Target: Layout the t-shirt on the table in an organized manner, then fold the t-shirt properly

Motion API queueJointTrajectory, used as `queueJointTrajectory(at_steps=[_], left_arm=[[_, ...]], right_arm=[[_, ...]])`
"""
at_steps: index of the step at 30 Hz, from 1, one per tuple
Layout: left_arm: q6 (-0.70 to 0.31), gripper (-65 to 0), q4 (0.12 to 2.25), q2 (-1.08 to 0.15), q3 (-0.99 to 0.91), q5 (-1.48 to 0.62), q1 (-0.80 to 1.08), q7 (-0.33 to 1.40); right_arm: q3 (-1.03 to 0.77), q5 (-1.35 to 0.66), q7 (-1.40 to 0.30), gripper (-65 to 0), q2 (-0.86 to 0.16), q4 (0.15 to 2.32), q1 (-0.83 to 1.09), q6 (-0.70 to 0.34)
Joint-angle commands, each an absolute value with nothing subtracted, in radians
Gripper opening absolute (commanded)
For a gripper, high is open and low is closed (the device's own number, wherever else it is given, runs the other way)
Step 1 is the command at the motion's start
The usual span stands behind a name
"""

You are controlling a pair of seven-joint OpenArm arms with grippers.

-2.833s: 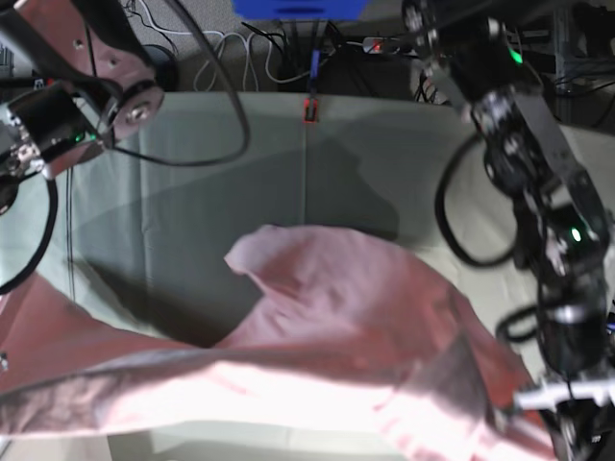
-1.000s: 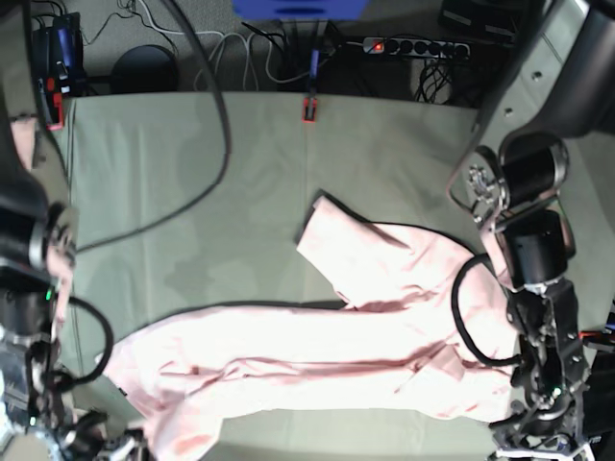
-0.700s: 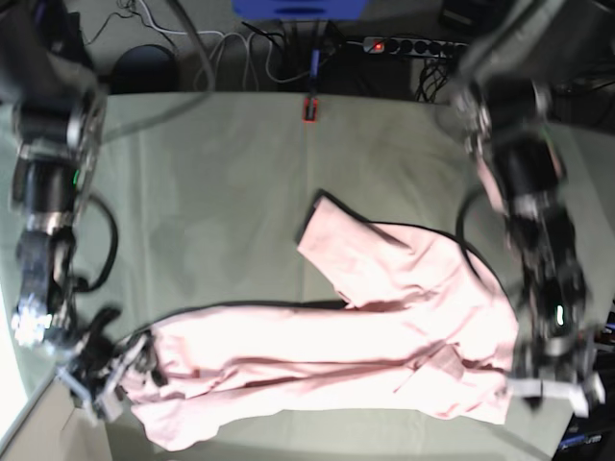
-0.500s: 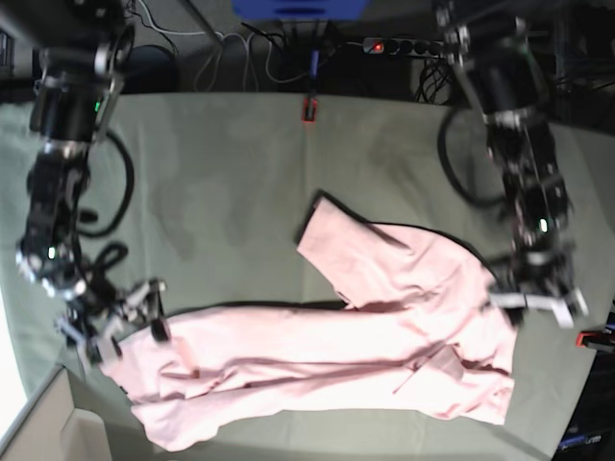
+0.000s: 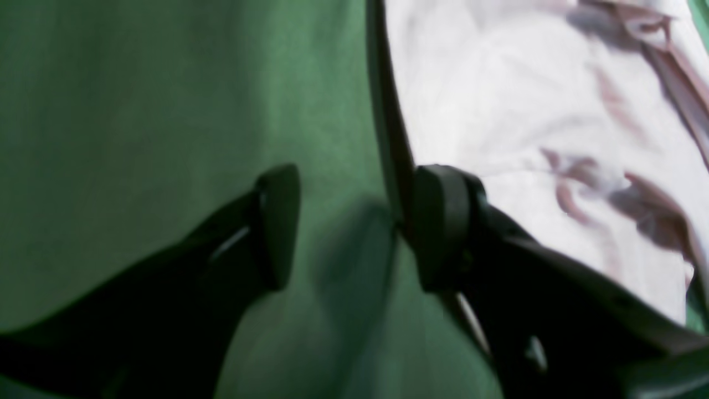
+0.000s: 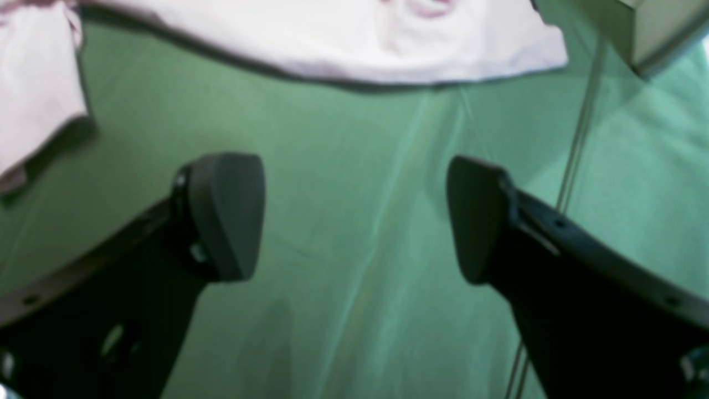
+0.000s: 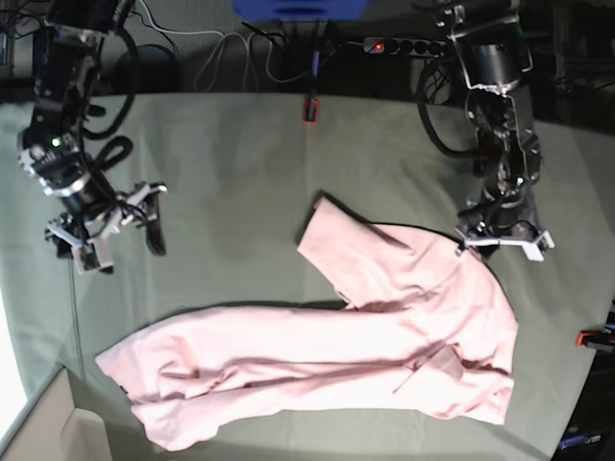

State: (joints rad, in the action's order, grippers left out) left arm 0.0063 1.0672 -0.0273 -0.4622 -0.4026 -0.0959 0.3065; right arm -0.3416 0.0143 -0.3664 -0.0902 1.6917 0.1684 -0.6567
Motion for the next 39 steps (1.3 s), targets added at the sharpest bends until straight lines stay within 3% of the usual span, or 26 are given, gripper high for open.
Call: queueJointTrajectory(at_steps=[1,10,12,16,17,21,24,31,34,39], left_arm=[[-0.002,-32.5,1.064,-0.031,-0.460,-0.406,-0.125,0.294],[-0.004,-33.3,0.880,-0.012,-0.418,-0.406,-0.214,0.297],[-0.004,-39.1,0.885,-0.013,-0.377,-0.406,-0.208,0.295],[-0.004,-62.8,0.892,-0.013,-0.344,-0.407,-0.183,0.294],[-0.004,-65.0,0.892,-0.012,-0.343,-0.407,-0.180,0.298],[-0.002,-65.0,0.977,0.015,-0.346,-0.415,-0.125,0.305],[0.001,-65.0,1.218,0.035,-0.325,-0.466,0.024,0.306],[0.004,-65.0,1.698,0.054,-0.002,-0.538,0.311,0.371],[-0.001,-64.9,1.768,0.050,0.165,-0.530,0.329,0.375],[0.005,-64.0,1.773,-0.019,0.438,-0.532,0.196,0.377]], right_arm=[[-0.344,-0.005,-0.341,-12.7,-0.087,1.718,0.174,-0.657],[-0.344,-0.005,-0.340,-12.7,-0.085,1.758,0.282,-0.657],[-0.344,-0.005,-0.340,-12.7,-0.085,1.758,0.291,-0.657],[-0.344,-0.005,-0.338,-12.7,-0.085,1.758,0.318,-0.657],[-0.344,-0.005,-0.338,-12.7,-0.085,1.758,0.321,-0.657],[-0.346,-0.005,-0.338,-12.7,-0.085,1.758,0.323,-0.657],[-0.387,-0.005,-0.337,-12.7,-0.085,1.758,0.317,-0.657],[-0.542,-0.005,-0.340,-12.6,-0.091,1.756,0.243,-0.661],[-0.608,-0.005,-0.340,-12.6,-0.091,1.753,0.214,-0.698],[-0.690,-0.005,-0.340,-12.6,-0.079,1.748,0.186,-0.698]])
